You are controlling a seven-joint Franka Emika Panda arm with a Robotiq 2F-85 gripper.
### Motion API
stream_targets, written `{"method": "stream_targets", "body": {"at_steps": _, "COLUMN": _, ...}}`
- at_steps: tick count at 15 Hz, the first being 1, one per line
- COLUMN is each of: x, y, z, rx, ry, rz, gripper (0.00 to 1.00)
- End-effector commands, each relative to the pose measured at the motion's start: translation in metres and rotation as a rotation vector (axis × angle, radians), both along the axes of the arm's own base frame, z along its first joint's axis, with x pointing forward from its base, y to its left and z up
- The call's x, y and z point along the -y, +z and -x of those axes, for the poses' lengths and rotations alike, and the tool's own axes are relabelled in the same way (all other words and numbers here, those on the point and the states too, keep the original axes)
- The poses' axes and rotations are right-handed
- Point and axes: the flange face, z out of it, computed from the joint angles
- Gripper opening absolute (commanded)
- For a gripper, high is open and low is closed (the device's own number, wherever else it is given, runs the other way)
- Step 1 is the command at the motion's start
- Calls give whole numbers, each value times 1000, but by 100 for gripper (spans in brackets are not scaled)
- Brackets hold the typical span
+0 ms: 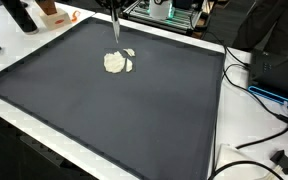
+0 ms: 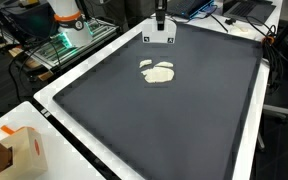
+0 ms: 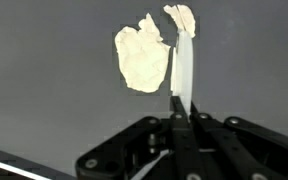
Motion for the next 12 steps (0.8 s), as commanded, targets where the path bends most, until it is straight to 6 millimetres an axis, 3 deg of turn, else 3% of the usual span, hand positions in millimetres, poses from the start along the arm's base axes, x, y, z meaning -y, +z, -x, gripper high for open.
{"method": "stream_targets", "body": {"at_steps": 1, "x": 8, "y": -18, "z": 14, "rx": -78, "ry": 170, "rz": -27, "gripper": 1}}
{"method": "stream_targets", "body": {"at_steps": 6, "x": 20, "y": -42, "z": 23, "rx": -207, "ry": 305, "rz": -3, "gripper": 1}}
{"method": "stream_targets", "body": {"at_steps": 12, "x": 30, "y": -68, "z": 19, "rx": -229, "ry": 480, "rz": -10, "gripper": 1}}
